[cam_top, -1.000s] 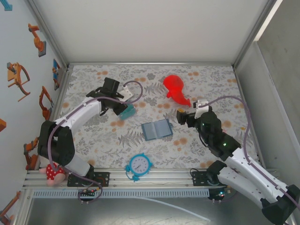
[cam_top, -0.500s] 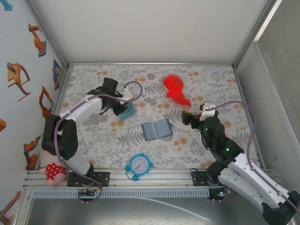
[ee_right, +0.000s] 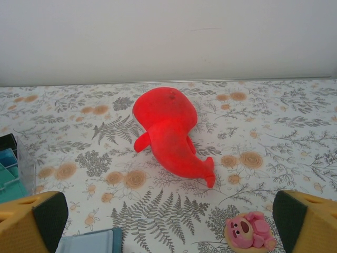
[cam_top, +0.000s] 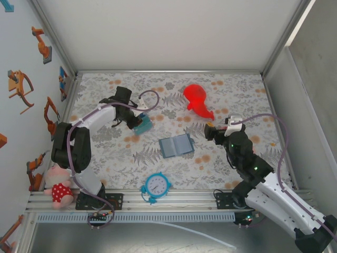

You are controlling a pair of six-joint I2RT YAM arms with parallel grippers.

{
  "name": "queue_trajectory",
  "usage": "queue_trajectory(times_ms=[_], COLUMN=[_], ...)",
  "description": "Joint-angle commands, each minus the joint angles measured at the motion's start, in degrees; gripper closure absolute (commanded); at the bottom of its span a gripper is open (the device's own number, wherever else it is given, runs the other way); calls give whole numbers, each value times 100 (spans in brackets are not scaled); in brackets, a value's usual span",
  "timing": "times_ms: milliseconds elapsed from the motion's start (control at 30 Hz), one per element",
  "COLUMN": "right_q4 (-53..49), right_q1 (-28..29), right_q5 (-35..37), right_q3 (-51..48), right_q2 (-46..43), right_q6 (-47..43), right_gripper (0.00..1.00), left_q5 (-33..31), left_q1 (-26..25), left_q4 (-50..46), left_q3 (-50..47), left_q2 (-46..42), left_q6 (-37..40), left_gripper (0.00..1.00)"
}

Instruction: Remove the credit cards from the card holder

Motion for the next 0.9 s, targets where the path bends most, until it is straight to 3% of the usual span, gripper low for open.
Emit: queue_trajectory(times_ms=[0, 67, 233, 467, 667, 867], right_q4=[-10, -9, -16, -64, -98, -125], right_q1=[4, 4, 4, 4, 4, 4], right_q5=[94, 83, 57, 91, 261, 513], right_q3=[-29, -19, -4, 9, 4, -30], right_q2=[-38, -29, -3, 9, -20, -95], right_q6=[108, 103, 98, 92, 90, 63], right_gripper=[1, 1, 1, 1, 1, 1], left_q5=[145, 134, 201, 284, 212, -229], left_q1=[33, 32, 60, 62, 59, 54], left_q4=[-182, -236, -549, -572, -425, 325], left_q3=[173, 223, 561, 653, 408, -389], left_q2=[133, 202, 384, 97, -603, -1684], left_q6=[144, 100, -93, -274, -650, -1413], left_gripper=[98, 96, 77, 75, 59, 20])
